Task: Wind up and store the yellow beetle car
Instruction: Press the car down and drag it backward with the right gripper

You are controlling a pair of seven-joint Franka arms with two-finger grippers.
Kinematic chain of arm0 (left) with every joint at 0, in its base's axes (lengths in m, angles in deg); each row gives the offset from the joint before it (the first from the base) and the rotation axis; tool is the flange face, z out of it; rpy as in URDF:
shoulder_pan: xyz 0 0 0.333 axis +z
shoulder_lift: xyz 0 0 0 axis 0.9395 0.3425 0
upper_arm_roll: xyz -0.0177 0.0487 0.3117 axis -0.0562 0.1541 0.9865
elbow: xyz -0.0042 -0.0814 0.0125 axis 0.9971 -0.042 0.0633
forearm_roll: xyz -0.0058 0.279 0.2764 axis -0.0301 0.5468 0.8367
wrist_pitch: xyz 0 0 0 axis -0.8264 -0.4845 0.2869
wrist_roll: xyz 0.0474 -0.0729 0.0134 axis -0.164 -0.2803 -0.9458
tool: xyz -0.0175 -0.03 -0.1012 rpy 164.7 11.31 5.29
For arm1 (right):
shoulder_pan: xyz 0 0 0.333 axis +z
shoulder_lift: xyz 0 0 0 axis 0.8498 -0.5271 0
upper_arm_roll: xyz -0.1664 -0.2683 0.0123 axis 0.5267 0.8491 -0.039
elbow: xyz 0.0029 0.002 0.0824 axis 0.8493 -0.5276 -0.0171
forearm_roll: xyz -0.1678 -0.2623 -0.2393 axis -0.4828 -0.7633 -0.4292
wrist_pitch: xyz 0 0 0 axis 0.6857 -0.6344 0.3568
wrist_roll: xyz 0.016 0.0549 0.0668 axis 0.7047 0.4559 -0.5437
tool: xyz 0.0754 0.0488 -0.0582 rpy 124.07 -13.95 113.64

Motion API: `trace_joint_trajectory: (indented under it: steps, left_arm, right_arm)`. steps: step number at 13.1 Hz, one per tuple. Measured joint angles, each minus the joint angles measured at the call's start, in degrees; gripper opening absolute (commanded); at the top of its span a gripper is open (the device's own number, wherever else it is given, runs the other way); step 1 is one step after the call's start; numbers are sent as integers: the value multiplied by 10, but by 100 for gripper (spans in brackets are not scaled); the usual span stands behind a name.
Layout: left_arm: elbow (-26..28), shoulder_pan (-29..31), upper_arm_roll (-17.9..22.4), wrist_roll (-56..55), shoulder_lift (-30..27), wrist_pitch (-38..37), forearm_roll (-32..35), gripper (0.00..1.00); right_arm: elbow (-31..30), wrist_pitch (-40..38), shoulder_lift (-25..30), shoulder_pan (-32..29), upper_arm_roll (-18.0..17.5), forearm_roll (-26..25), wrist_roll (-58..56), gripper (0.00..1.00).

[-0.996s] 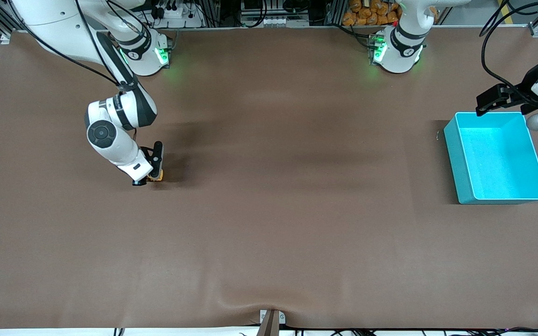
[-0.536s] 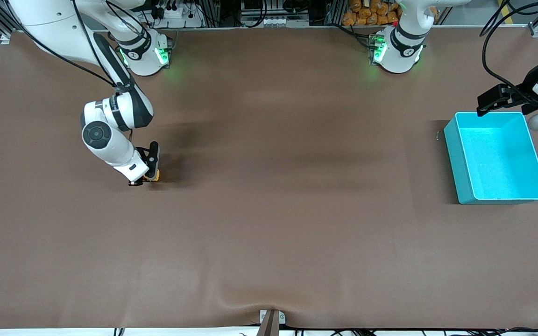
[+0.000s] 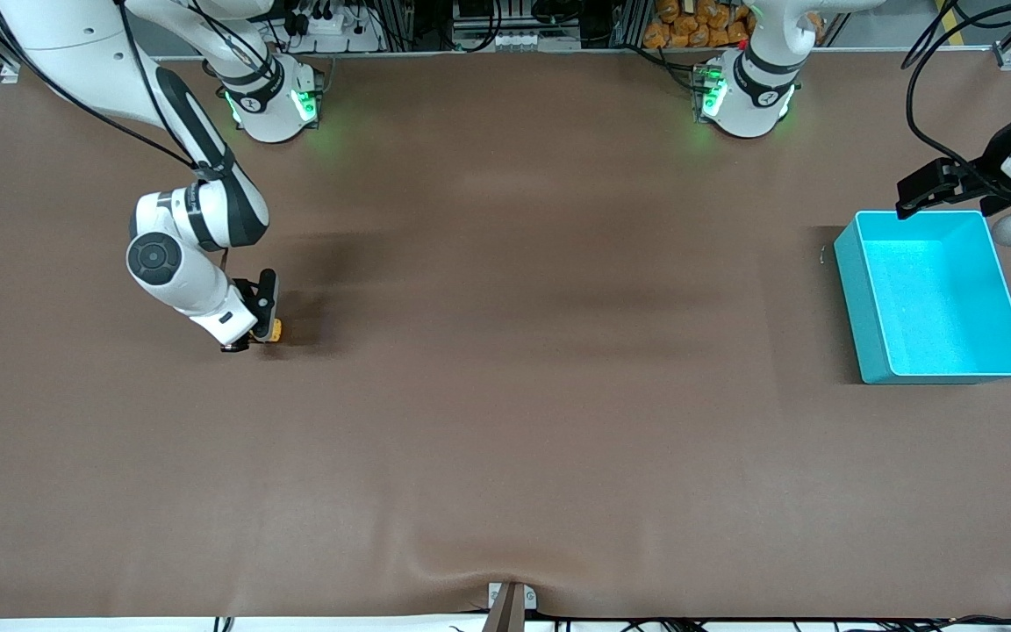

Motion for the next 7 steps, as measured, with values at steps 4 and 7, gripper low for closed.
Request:
trace_joint_trajectory:
  steps: [4, 7]
  left_arm:
    - [0, 0, 0, 0, 0, 0, 0, 100]
    - [0, 0, 0, 0, 0, 0, 0, 100]
  right_arm:
    - [2, -2, -1, -26, 0, 0, -36, 37]
    - [5, -3, -3, -51, 1, 0, -60, 37]
